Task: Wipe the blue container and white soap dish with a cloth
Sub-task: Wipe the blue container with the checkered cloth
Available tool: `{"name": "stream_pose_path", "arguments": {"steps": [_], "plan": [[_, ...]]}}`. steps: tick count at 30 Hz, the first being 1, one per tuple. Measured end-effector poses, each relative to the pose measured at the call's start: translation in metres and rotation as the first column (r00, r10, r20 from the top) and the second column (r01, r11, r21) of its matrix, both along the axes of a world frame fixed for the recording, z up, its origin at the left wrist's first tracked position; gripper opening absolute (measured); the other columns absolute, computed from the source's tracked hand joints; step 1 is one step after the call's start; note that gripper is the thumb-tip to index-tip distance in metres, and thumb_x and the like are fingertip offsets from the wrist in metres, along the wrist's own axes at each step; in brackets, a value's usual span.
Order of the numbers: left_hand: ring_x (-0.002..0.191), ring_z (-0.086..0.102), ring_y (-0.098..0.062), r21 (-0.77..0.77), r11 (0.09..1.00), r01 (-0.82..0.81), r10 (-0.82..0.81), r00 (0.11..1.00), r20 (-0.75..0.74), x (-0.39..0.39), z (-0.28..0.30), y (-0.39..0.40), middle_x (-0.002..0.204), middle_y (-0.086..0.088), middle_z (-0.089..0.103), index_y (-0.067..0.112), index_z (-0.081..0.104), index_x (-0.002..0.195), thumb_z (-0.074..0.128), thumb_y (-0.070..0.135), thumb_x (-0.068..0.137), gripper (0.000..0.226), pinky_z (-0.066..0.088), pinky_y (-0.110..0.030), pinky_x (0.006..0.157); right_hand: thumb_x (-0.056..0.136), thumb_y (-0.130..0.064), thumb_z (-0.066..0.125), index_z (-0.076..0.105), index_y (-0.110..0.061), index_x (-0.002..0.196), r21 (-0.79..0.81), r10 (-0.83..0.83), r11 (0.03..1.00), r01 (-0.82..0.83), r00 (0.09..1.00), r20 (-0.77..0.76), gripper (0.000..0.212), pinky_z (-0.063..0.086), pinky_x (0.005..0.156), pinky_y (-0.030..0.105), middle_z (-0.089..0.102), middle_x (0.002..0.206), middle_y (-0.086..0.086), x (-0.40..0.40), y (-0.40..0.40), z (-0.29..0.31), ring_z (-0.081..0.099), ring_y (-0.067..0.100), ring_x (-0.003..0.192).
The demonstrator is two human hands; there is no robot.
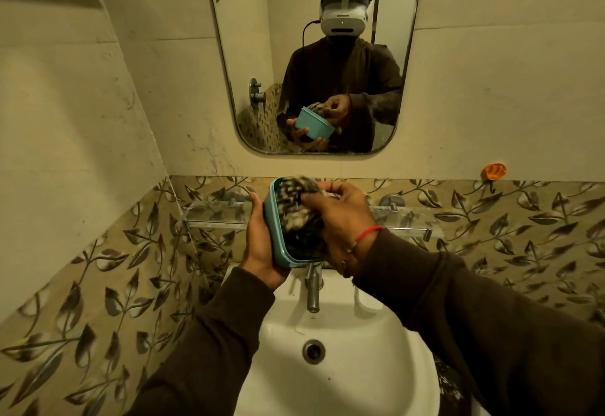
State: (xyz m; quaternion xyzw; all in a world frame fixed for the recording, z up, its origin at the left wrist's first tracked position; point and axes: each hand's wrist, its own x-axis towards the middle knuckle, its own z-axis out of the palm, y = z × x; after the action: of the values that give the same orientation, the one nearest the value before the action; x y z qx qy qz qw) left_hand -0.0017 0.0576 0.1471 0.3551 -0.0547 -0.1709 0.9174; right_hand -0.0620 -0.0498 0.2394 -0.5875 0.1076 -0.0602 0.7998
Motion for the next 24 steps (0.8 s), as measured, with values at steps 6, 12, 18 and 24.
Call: {"name": "stream_pose_path", "arguments": {"steps": [6, 12, 18, 24], "plan": [[0.099, 0.076, -0.031, -0.004, 0.995, -0.098, 0.098, 0.995, -0.008, -0.003, 0.004, -0.011, 0.11, -0.015, 0.078, 0.022, 0.081, 0.103, 0.036, 0.077, 0.09, 0.072, 0.063, -0.041, 0.069, 0.082, -0.007, 0.069, 0.06, -0.017, 0.096, -0.087, -0.077, 0.991, 0.097, 0.975, 0.207, 0.02, 0.054, 0.089, 0.051, 0.066, 0.105, 0.011, 0.003, 0.014, 0.002, 0.065, 0.029, 0.099], [0.091, 0.077, -0.031, 0.02, 0.998, -0.068, 0.068, 0.998, 0.002, 0.004, 0.011, 0.012, 0.099, -0.016, 0.08, 0.017, 0.083, 0.095, 0.036, 0.076, 0.09, 0.076, 0.063, -0.041, 0.066, 0.085, -0.004, 0.065, 0.062, -0.017, 0.1, -0.609, 0.394, 0.776, -0.166, 0.881, 0.262, 0.02, 0.058, 0.084, 0.042, 0.063, 0.115, 0.004, -0.011, -0.001, -0.008, 0.062, 0.019, 0.105], [0.092, 0.076, -0.033, 0.099, 0.993, 0.062, -0.052, 0.994, -0.093, -0.003, 0.002, 0.019, 0.106, -0.019, 0.077, 0.013, 0.079, 0.107, 0.036, 0.075, 0.09, 0.078, 0.063, -0.044, 0.07, 0.083, -0.011, 0.068, 0.065, -0.019, 0.102, -0.961, 0.78, 0.143, -0.237, 0.625, -0.038, 0.02, 0.052, 0.072, 0.012, 0.063, 0.104, -0.007, -0.011, -0.035, 0.012, 0.061, 0.003, 0.089], [0.097, 0.073, -0.04, 0.021, 0.978, 0.209, -0.199, 0.955, -0.218, -0.018, 0.0, 0.006, 0.115, -0.024, 0.073, 0.011, 0.074, 0.12, 0.048, 0.069, 0.091, 0.069, 0.058, -0.049, 0.081, 0.081, -0.011, 0.069, 0.07, -0.012, 0.102, -0.895, 0.875, -0.147, 0.421, 0.477, 0.08, 0.021, 0.053, 0.068, 0.03, 0.065, 0.105, 0.013, 0.018, -0.043, 0.03, 0.064, 0.027, 0.094]]}}
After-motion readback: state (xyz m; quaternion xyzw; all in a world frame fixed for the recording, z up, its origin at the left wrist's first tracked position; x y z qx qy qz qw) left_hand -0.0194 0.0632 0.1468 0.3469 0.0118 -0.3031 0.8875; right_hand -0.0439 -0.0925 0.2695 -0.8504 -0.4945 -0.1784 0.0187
